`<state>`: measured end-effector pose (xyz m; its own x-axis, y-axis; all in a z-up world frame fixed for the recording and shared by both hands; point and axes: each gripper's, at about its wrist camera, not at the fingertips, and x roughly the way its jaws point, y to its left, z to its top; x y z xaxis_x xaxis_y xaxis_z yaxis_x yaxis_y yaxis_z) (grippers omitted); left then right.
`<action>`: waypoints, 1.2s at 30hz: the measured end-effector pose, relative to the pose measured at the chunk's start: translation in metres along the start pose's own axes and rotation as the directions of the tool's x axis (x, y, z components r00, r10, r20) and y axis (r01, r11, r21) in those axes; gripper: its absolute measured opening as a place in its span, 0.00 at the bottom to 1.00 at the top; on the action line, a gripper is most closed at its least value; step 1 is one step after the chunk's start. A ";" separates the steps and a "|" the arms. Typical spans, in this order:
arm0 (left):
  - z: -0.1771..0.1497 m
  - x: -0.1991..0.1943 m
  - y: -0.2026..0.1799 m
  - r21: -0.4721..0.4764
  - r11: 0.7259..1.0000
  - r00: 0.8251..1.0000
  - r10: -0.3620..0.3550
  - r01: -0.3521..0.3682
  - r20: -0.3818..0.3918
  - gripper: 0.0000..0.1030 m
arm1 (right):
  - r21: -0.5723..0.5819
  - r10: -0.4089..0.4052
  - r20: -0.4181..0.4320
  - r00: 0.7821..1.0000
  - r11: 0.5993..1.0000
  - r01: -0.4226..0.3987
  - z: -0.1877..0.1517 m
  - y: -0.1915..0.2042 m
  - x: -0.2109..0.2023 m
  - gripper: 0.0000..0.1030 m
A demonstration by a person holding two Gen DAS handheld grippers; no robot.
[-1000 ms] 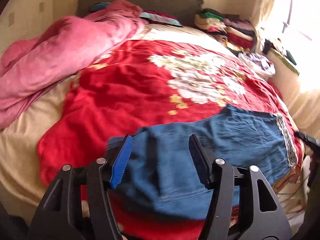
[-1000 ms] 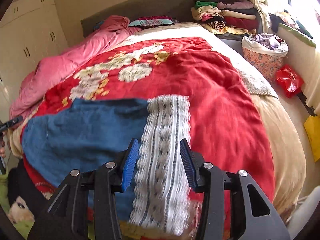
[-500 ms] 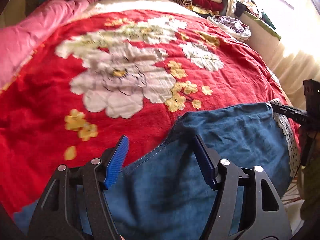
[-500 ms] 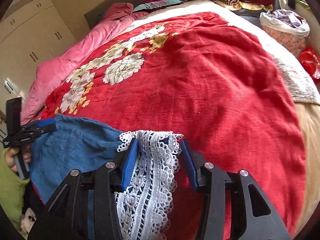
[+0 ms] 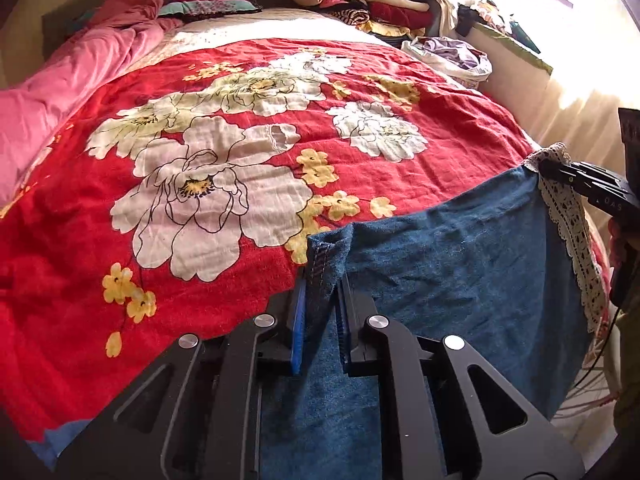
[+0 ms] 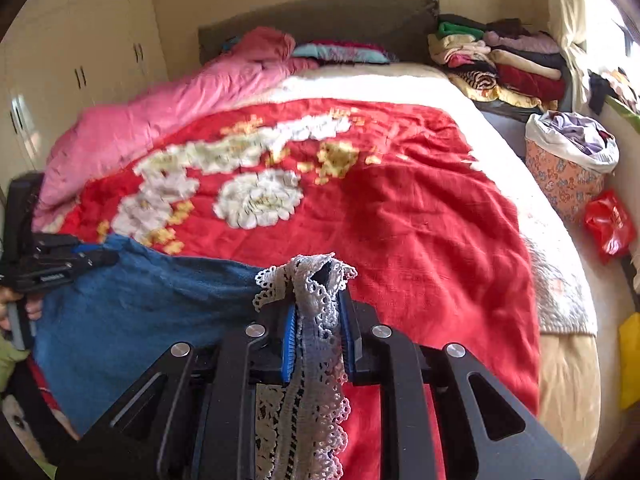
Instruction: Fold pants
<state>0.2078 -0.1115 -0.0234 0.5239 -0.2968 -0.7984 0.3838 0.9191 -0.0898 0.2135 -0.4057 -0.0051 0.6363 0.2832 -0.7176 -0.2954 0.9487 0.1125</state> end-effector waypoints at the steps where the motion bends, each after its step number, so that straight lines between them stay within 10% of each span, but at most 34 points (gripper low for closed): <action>1: -0.001 0.005 0.002 -0.004 1.000 1.000 0.006 -0.006 -0.006 0.07 | -0.005 -0.015 -0.040 0.999 1.000 0.015 -0.001 -0.001 0.013 0.17; 10: -0.012 0.016 0.016 -0.037 0.999 0.999 0.031 -0.030 0.011 0.29 | 0.055 -0.053 -0.084 0.995 0.997 0.058 -0.011 -0.015 0.035 0.41; 20: -0.052 -0.072 0.011 -0.056 0.994 0.986 0.096 -0.089 0.139 0.35 | -0.030 -0.144 0.120 0.982 0.988 0.149 -0.044 0.043 -0.085 0.54; 30: -0.130 -0.076 -0.020 -0.063 0.993 0.994 0.104 -0.102 0.035 0.58 | -0.145 -0.041 -0.017 0.999 0.989 0.038 -0.109 0.145 -0.059 0.54; 36: -0.132 -0.068 -0.014 -0.060 0.986 0.987 0.159 -0.159 0.005 0.64 | -0.079 -0.130 -0.128 0.983 0.990 0.120 -0.127 0.119 -0.043 0.53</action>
<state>0.0665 -0.0700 -0.0469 0.5821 -0.1480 -0.7995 0.2496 0.9683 0.0025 0.0605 -0.3224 -0.0480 0.5726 0.1376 -0.8082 -0.2720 0.9619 -0.0290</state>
